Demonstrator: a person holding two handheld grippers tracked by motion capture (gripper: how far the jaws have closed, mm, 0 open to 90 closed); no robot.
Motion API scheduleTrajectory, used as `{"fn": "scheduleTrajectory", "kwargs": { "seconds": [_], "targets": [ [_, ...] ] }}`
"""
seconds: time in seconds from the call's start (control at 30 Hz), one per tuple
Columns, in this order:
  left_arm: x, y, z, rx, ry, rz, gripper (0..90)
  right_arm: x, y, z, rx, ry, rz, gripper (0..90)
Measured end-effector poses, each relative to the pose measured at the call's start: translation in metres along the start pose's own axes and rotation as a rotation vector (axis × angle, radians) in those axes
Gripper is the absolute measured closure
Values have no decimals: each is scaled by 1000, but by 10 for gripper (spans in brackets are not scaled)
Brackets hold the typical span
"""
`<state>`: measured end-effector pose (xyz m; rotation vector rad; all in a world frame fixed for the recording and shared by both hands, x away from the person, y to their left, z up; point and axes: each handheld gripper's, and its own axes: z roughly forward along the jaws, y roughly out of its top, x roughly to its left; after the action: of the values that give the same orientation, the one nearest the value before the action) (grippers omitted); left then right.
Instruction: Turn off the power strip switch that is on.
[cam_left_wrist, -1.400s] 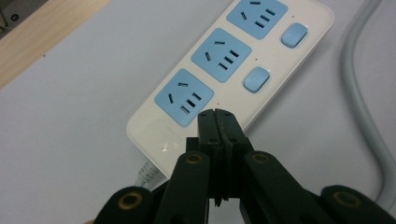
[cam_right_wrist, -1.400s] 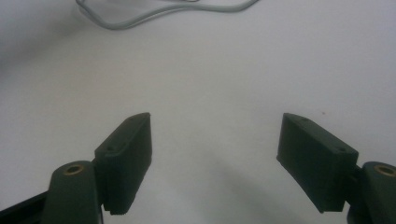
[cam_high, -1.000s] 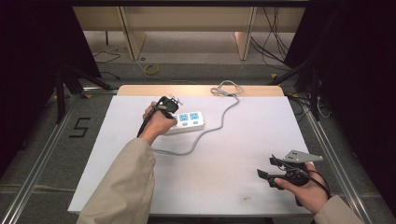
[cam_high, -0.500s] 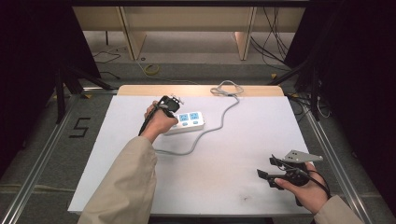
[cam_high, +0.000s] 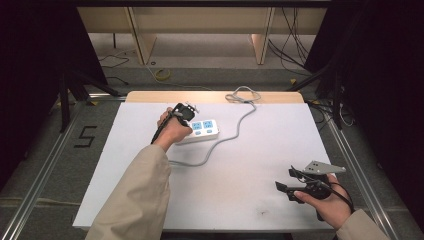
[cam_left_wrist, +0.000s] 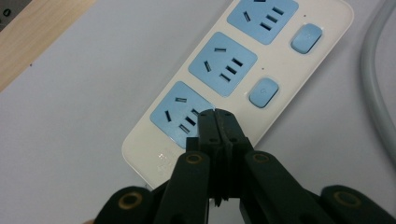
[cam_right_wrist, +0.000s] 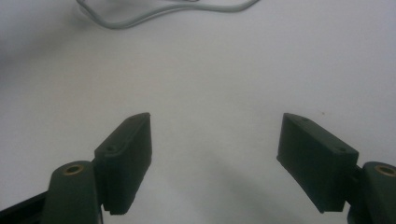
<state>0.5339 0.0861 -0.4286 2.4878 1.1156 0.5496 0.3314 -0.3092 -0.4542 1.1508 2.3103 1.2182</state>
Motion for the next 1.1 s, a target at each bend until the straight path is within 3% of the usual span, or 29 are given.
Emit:
{"fn": "scheduleTrajectory", "kwargs": {
  "seconds": [0.7, 1.1],
  "targets": [
    [1, 0, 9, 48, -13, 44, 897, 0, 0, 0, 0, 1, -1, 267],
    [1, 0, 12, 47, -12, 28, 897, 0, 0, 0, 1, 1, 0, 267]
  ]
}}
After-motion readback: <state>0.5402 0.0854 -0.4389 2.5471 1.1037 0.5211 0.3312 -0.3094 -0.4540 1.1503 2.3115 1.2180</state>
